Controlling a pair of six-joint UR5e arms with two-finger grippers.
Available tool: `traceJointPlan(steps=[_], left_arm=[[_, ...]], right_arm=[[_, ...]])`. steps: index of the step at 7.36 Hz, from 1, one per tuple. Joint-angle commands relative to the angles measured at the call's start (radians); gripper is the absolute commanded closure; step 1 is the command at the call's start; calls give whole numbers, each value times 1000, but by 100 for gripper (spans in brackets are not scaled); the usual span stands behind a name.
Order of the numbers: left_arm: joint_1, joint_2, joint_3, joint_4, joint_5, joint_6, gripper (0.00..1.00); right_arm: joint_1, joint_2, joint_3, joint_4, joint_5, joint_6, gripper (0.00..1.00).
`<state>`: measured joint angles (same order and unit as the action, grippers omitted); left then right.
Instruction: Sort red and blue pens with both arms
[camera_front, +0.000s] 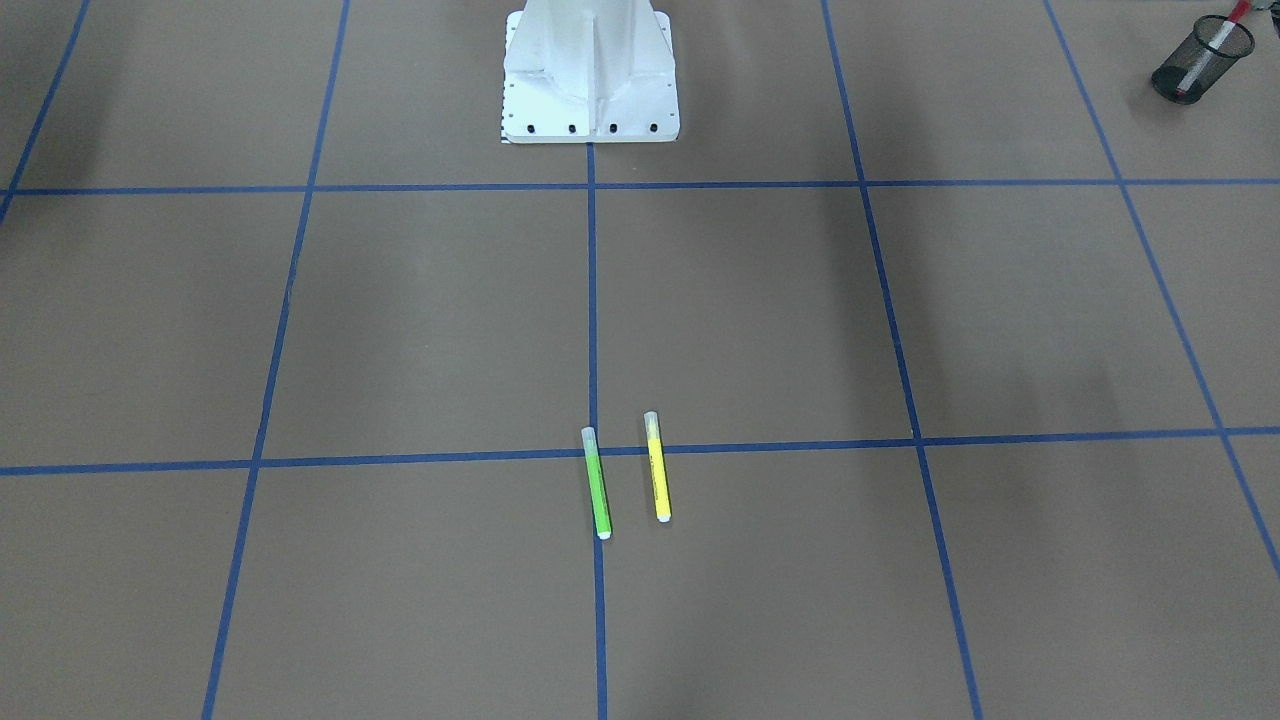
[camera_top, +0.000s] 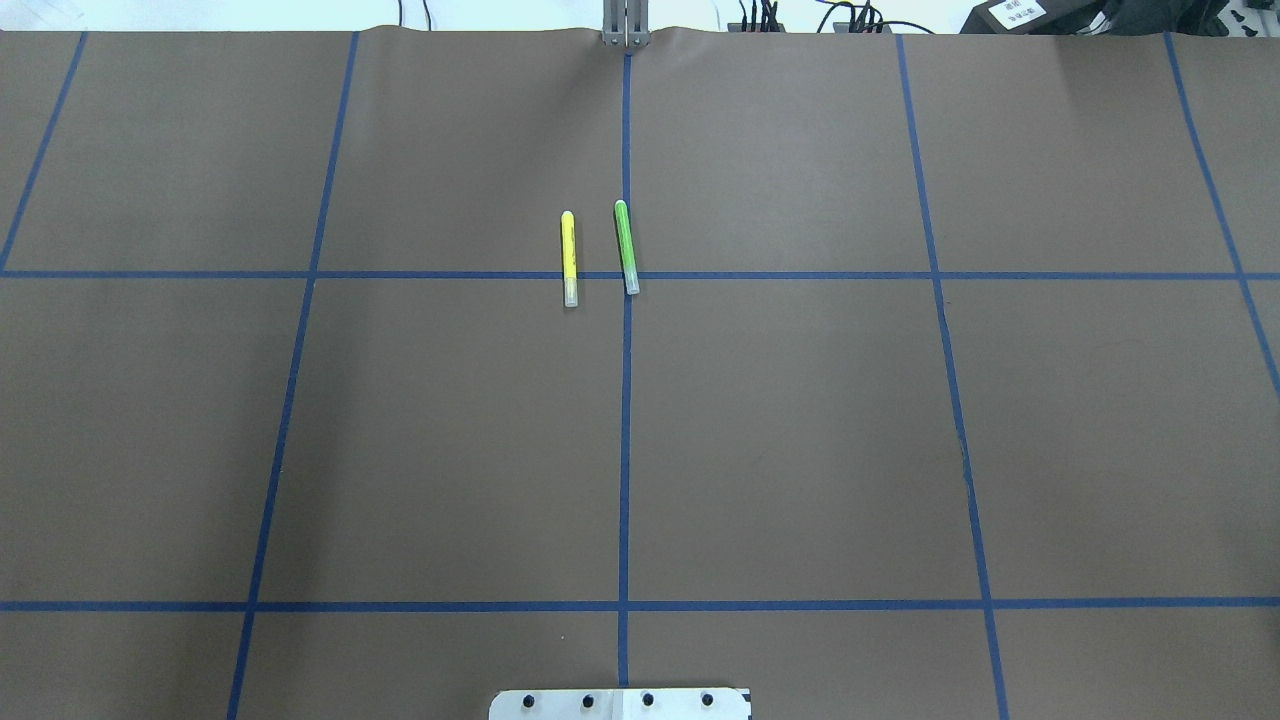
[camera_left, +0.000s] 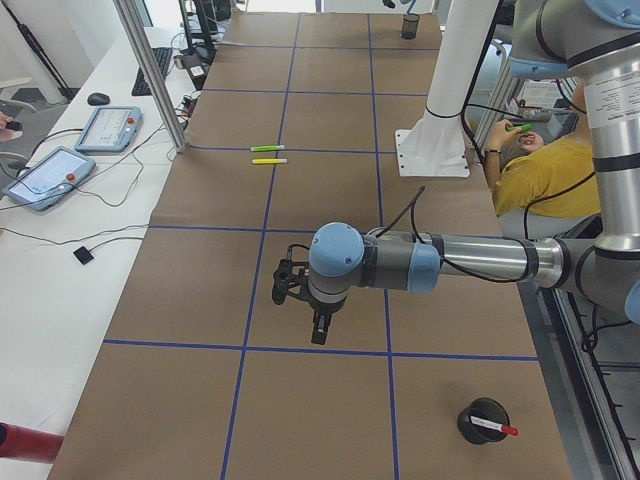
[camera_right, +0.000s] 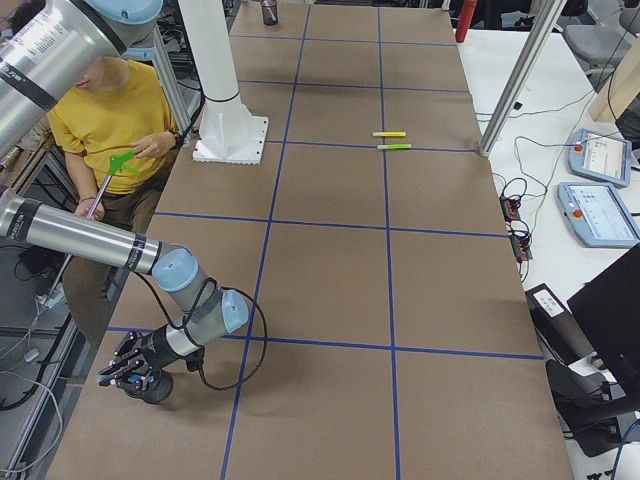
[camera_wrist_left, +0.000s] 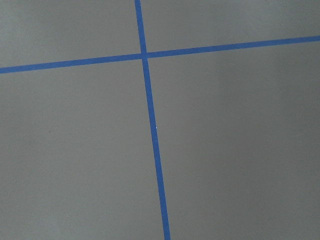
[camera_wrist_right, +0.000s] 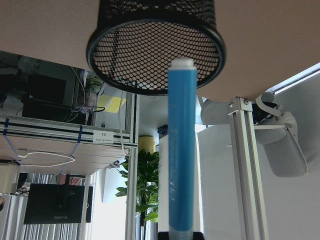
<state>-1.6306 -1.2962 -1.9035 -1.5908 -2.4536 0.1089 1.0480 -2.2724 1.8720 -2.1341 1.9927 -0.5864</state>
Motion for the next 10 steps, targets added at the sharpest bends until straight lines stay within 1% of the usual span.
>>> traceJointPlan(steps=[1, 5, 6, 7, 10], left_arm=[[0, 0, 0, 0, -5, 0, 0], [0, 0, 0, 2, -5, 0, 0], [0, 0, 3, 2, -5, 0, 0], [0, 0, 3, 0, -5, 0, 0], [0, 0, 3, 2, -5, 0, 0]], right_arm=[[1, -2, -1, 2, 32, 0, 100], [1, -6, -2, 0, 41, -3, 100], [1, -15, -1, 0, 44, -3, 69], [1, -21, -1, 2, 46, -9, 1], [1, -25, -1, 2, 46, -24, 0]])
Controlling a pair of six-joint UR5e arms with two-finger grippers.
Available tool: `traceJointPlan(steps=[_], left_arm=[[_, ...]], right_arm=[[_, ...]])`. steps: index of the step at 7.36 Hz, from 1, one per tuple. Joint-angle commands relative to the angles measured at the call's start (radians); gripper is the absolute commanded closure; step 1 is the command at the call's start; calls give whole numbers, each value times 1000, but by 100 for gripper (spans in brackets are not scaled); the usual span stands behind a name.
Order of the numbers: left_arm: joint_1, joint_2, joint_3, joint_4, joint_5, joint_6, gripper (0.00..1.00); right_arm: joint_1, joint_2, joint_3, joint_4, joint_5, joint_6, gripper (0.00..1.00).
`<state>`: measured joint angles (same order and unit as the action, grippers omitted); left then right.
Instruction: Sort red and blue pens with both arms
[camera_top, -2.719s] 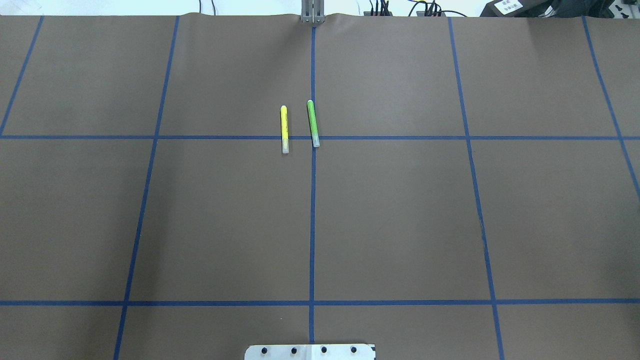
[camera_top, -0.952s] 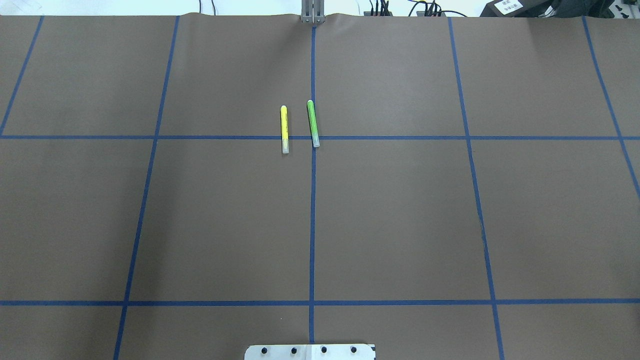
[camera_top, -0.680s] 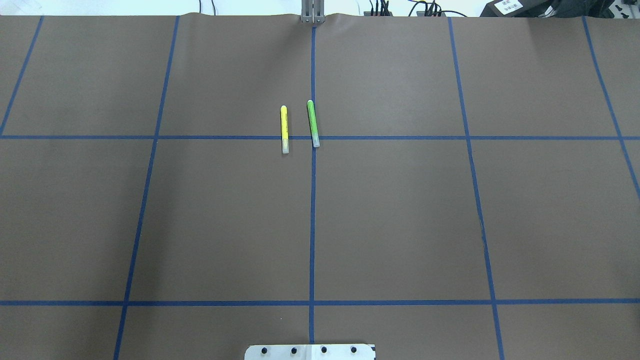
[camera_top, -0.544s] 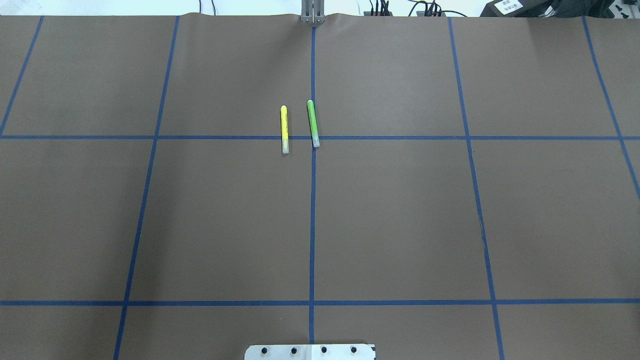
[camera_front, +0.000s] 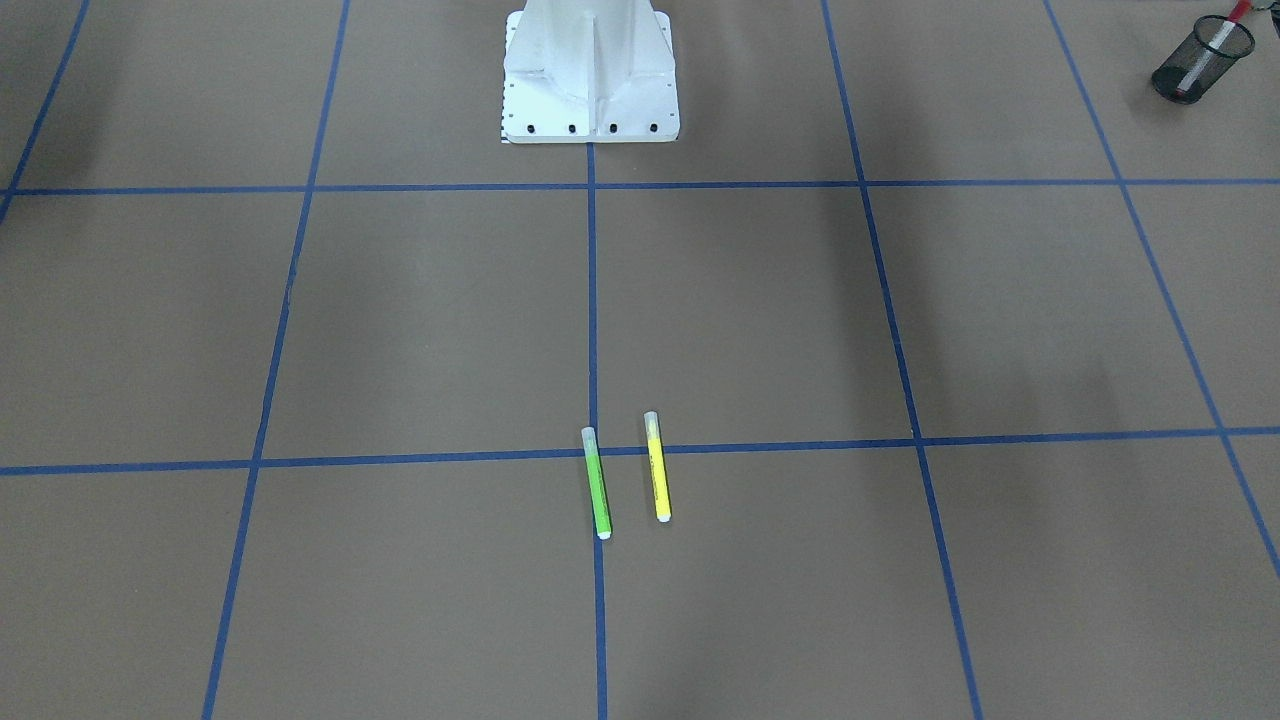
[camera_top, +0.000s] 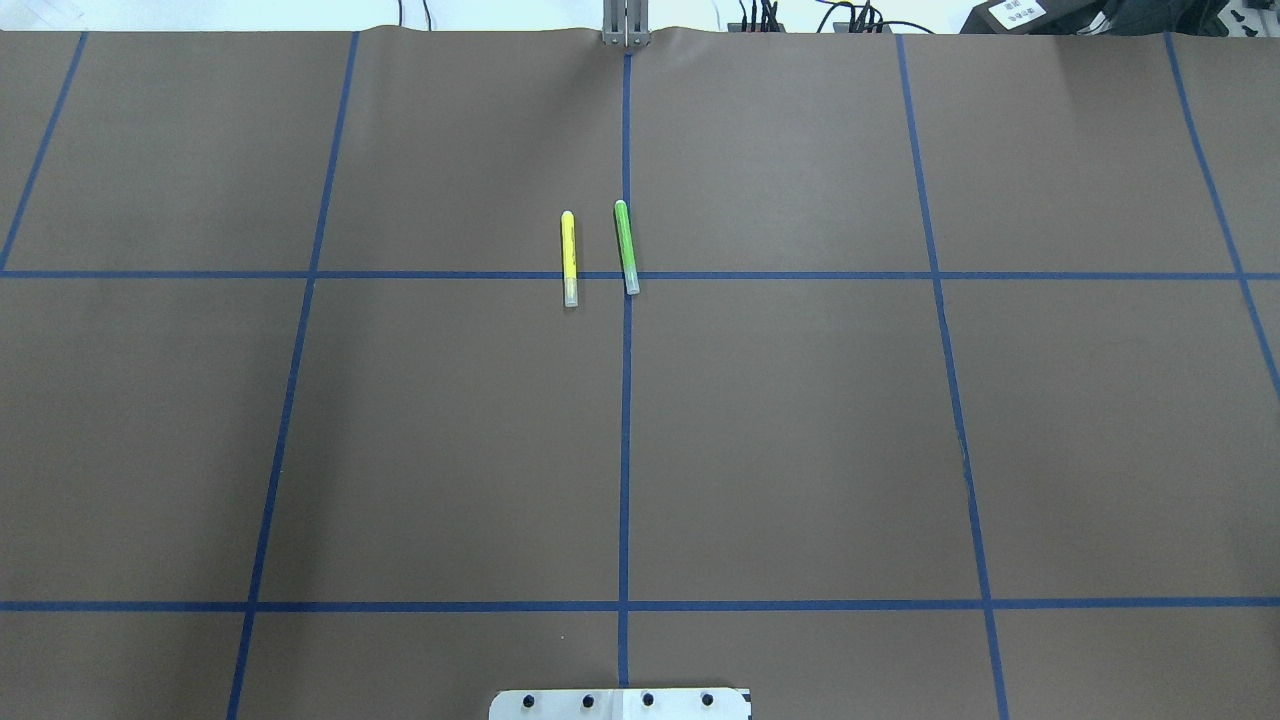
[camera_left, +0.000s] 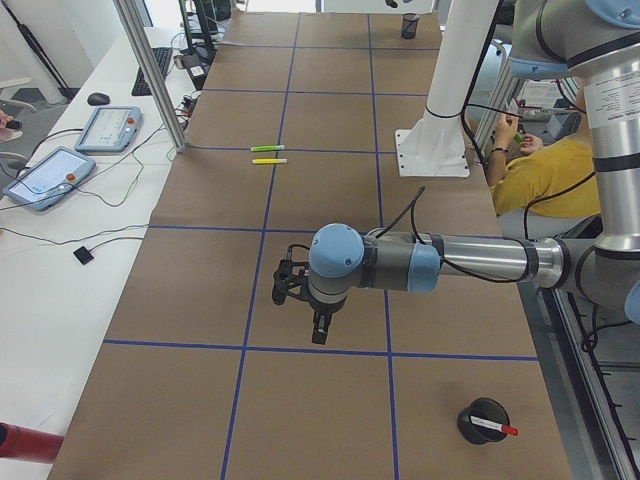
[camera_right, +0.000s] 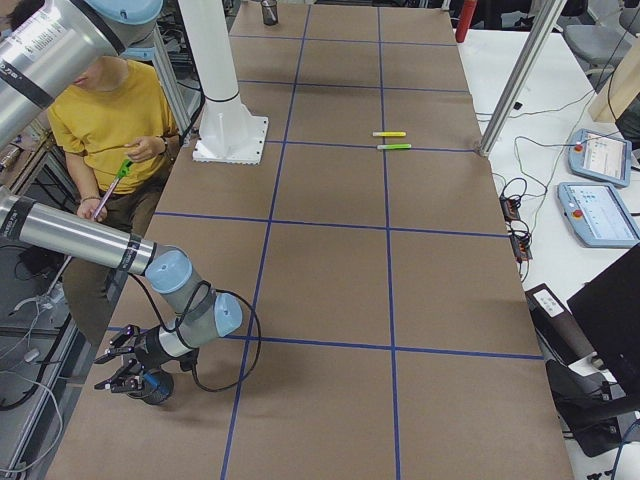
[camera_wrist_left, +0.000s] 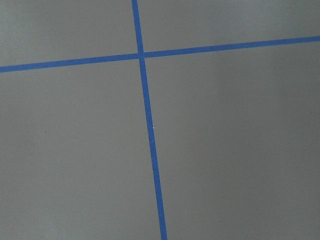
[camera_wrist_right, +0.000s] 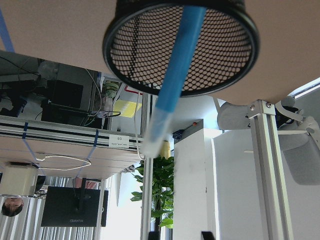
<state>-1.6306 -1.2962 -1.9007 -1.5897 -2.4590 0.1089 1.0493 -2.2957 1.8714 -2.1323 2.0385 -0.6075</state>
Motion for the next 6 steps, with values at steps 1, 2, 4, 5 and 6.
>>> traceJointPlan(steps=[1, 2, 4, 5, 6], left_arm=[[0, 0, 0, 0, 0, 0, 0], [0, 0, 0, 0, 0, 0, 0], [0, 0, 2, 0, 0, -2, 0], [0, 0, 5, 0, 0, -2, 0], [0, 0, 11, 0, 0, -2, 0]], right_arm=[[0, -2, 0, 0, 0, -11, 0], [1, -2, 3, 0, 0, -47, 0], [3, 5, 34, -1, 0, -51, 0], [5, 13, 49, -3, -3, -52, 0], [8, 15, 78, 0, -15, -52, 0]])
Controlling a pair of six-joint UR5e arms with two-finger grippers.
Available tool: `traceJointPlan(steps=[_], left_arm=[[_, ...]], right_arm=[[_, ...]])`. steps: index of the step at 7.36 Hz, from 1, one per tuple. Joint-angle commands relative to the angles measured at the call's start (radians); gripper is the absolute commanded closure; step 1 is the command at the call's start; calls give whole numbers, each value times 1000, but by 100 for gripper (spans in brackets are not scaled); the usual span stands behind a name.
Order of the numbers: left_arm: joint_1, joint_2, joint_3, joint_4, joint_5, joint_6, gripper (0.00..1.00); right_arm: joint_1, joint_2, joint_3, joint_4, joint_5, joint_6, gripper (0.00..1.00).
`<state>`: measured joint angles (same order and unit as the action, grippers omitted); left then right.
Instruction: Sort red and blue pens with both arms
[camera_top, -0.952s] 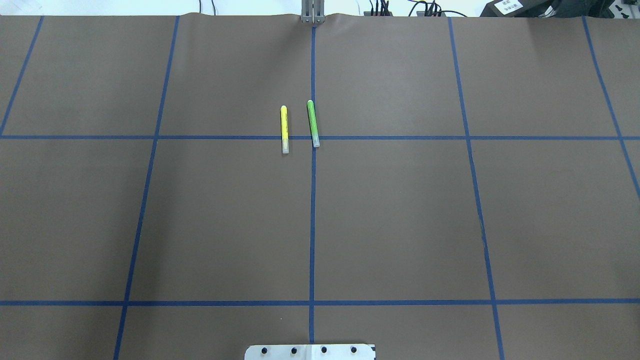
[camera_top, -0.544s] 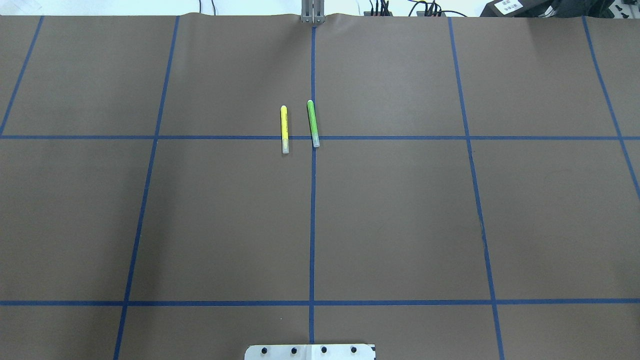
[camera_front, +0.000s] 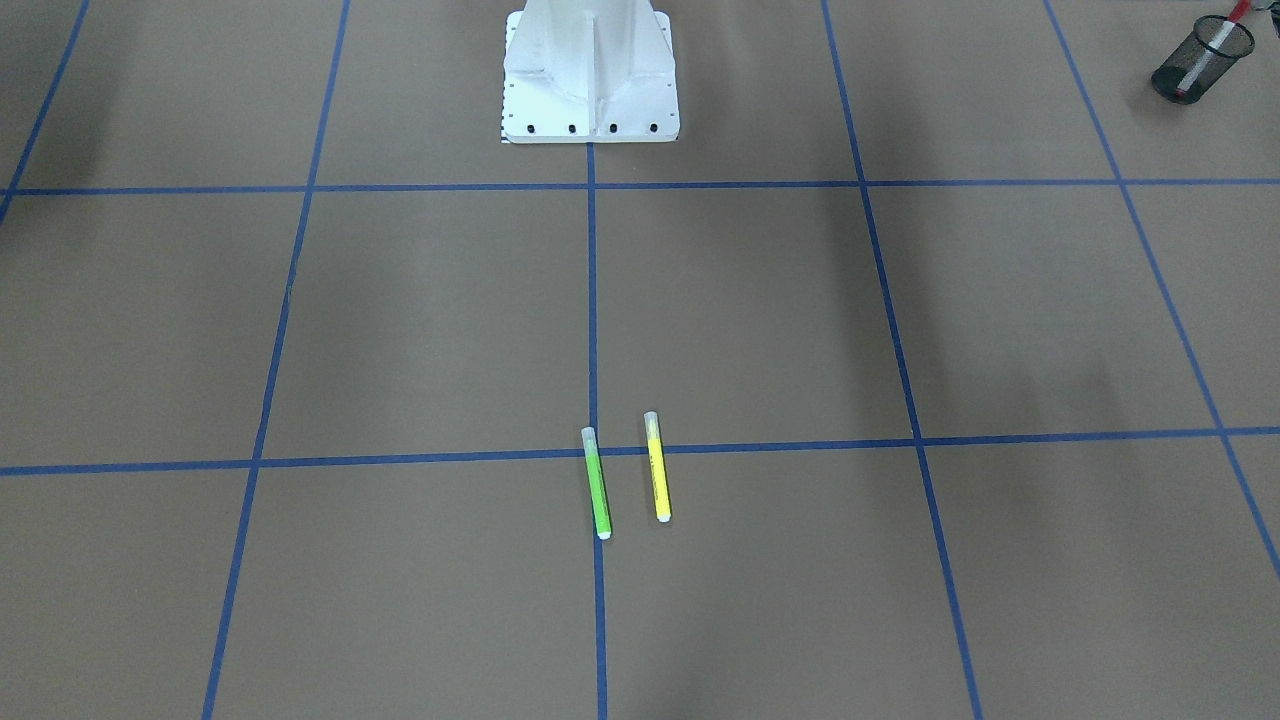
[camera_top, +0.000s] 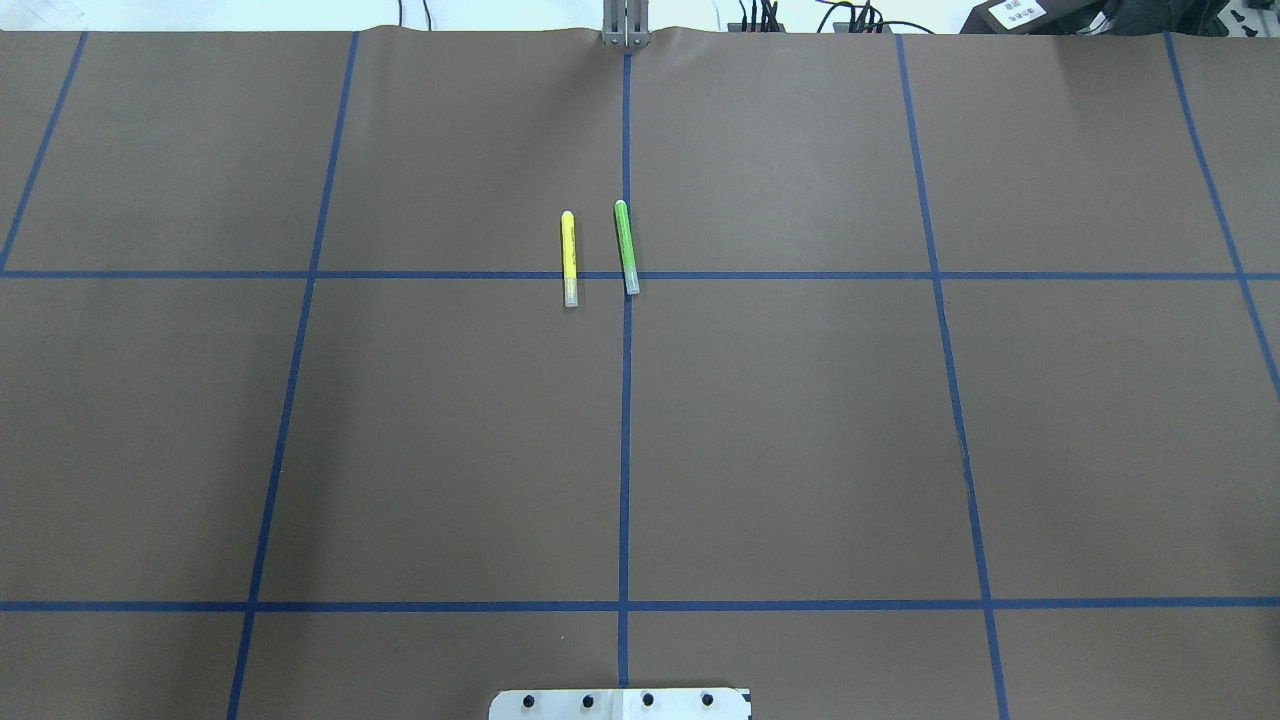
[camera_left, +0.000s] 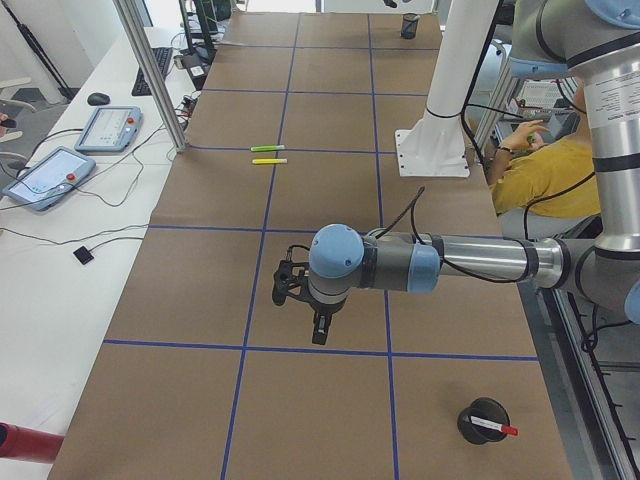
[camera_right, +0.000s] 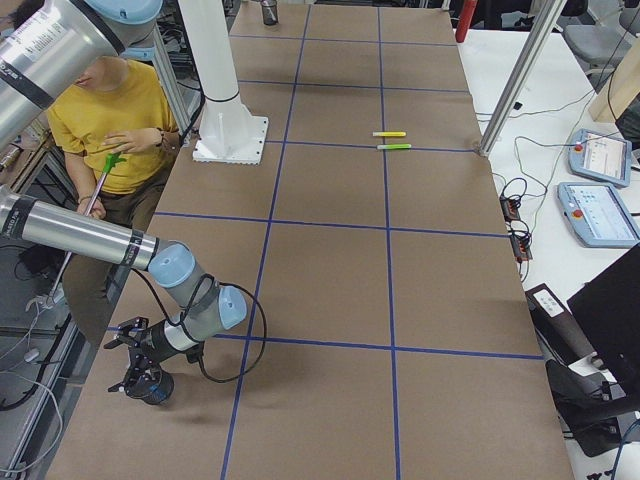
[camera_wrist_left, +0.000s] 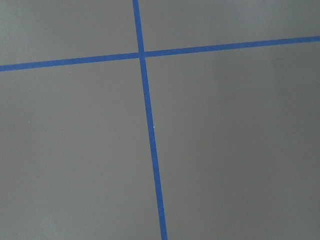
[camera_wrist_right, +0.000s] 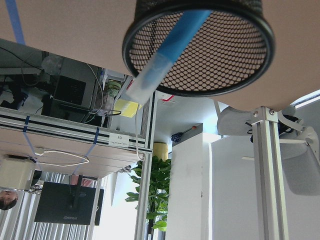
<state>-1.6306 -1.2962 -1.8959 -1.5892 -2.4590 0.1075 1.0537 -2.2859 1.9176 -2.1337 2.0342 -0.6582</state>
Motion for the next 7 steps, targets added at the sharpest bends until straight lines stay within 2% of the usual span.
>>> traceJointPlan(steps=[1, 4, 7], left_arm=[[0, 0, 11, 0, 0, 0, 0], [0, 0, 12, 0, 0, -2, 0], [0, 0, 21, 2, 0, -6, 0]], right_arm=[[14, 6, 75, 0, -32, -1, 0], [332, 121, 90, -11, -185, -139, 0], [491, 311, 104, -9, -200, -138, 0]])
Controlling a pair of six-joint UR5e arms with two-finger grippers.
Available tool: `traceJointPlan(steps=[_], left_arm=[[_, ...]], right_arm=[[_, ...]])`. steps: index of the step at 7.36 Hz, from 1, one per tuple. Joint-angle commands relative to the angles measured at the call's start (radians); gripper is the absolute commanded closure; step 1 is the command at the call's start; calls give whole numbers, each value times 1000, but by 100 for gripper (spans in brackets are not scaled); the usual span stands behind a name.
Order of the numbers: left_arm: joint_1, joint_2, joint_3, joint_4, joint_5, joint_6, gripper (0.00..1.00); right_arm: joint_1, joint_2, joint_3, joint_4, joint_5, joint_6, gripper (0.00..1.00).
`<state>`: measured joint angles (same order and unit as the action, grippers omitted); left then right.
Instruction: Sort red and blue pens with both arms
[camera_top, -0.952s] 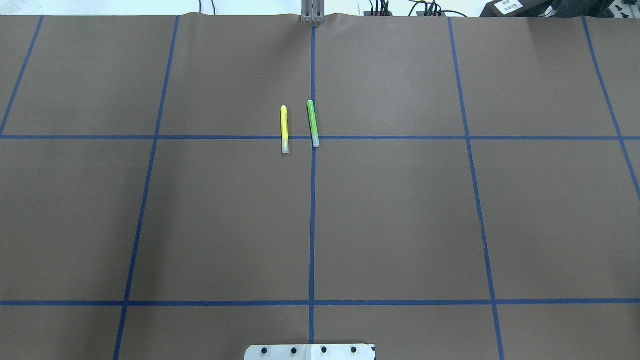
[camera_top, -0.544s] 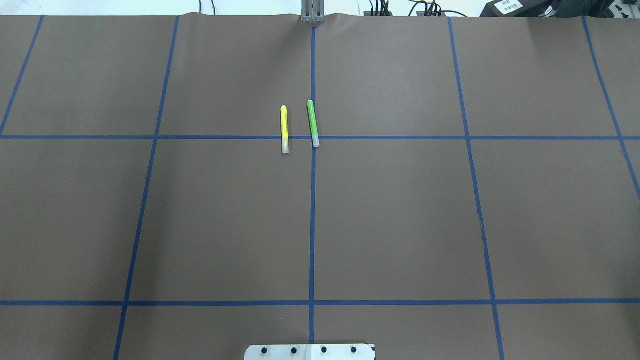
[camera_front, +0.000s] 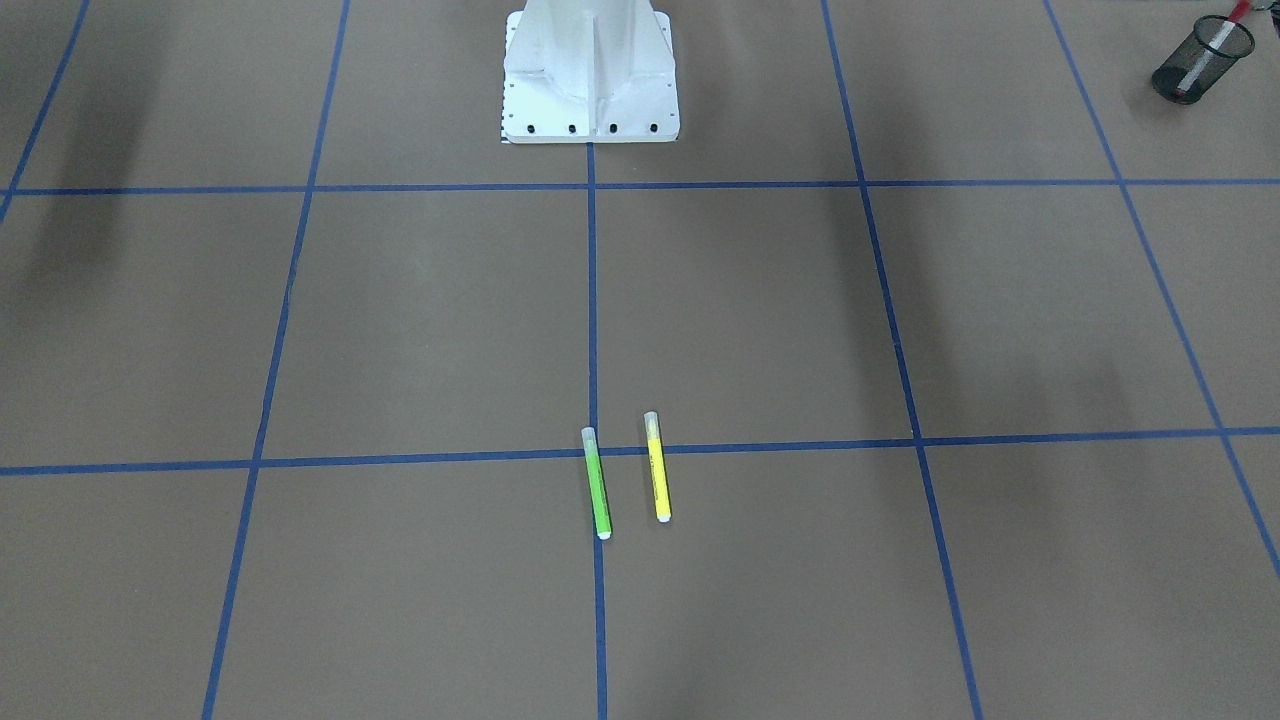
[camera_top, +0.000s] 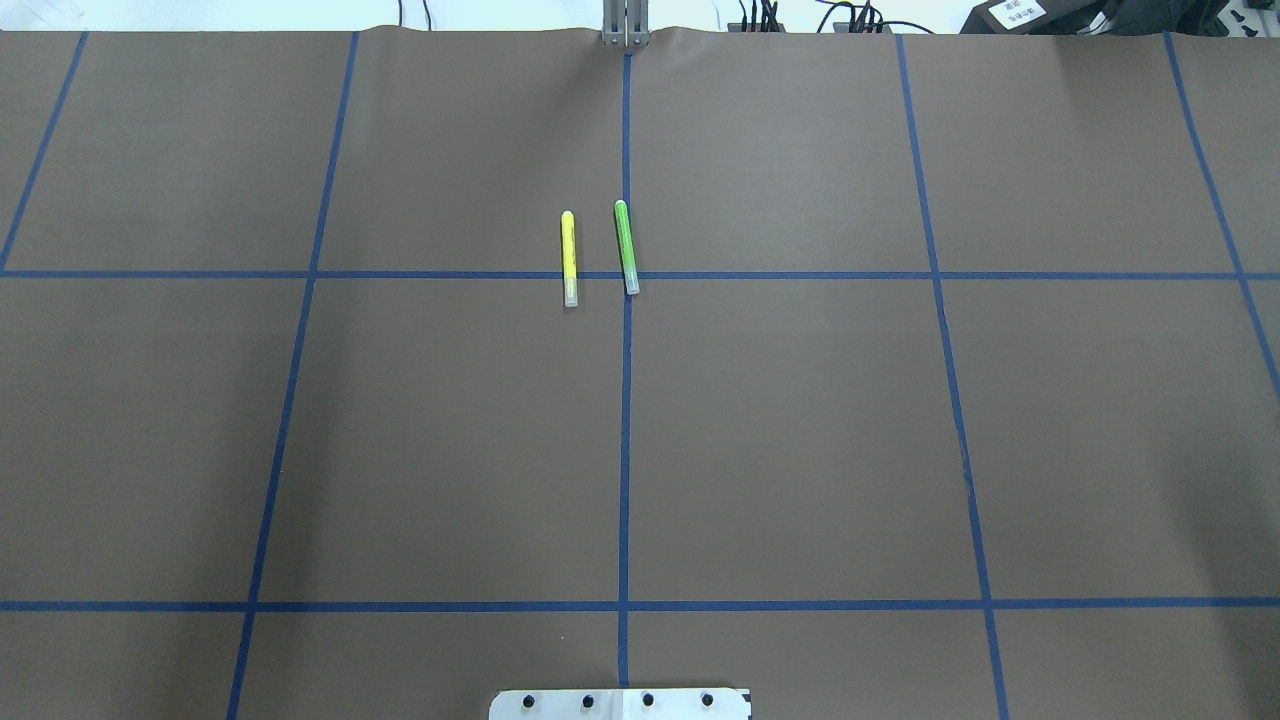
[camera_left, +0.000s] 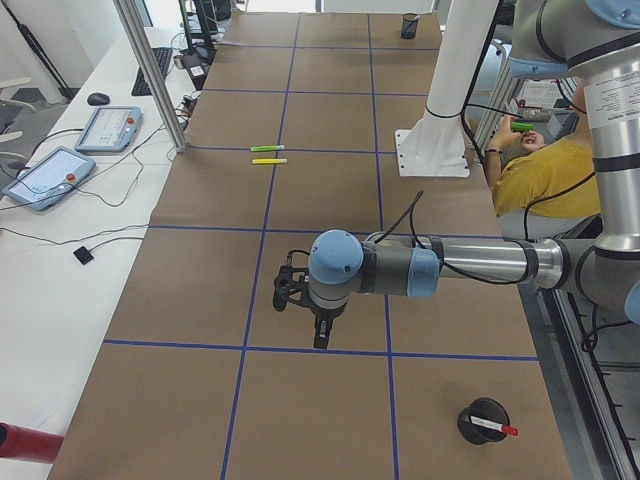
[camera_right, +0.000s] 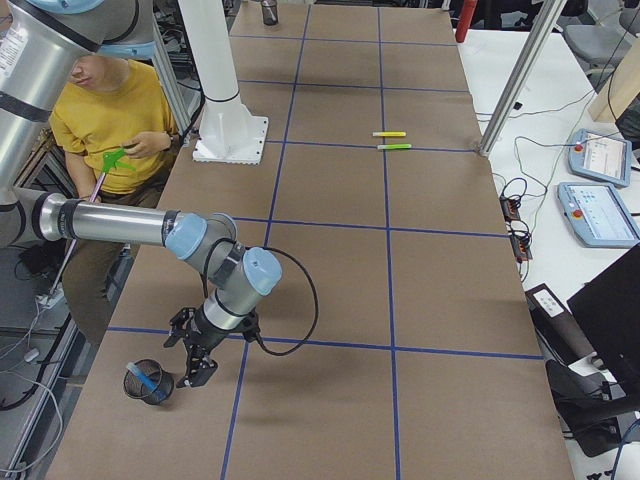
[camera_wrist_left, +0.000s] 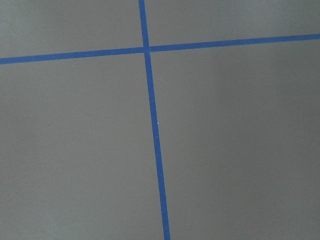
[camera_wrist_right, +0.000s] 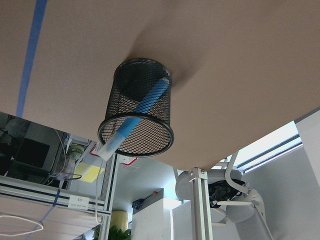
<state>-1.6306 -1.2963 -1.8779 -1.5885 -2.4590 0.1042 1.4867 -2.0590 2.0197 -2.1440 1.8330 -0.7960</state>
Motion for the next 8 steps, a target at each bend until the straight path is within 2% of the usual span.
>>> traceJointPlan(steps=[1, 3, 4, 5, 6, 7, 8], left_arm=[[0, 2, 2, 1, 0, -4, 0], [0, 2, 2, 1, 0, -6, 0], [0, 2, 3, 1, 0, -8, 0], [0, 0, 5, 1, 2, -8, 0], [0, -1, 6, -1, 2, -8, 0], [0, -1, 8, 1, 2, -9, 0], [0, -1, 11, 1, 3, -11, 0]], right_arm=[[75, 145, 1, 1, 11, 7, 0], [75, 271, -7, 10, 139, 26, 0], [75, 331, -1, 13, 199, 176, 0], [75, 376, -10, 66, 269, 319, 0], [75, 385, -41, 178, 346, 443, 0], [75, 385, -94, 338, 423, 598, 0], [72, 385, -161, 501, 433, 741, 0]])
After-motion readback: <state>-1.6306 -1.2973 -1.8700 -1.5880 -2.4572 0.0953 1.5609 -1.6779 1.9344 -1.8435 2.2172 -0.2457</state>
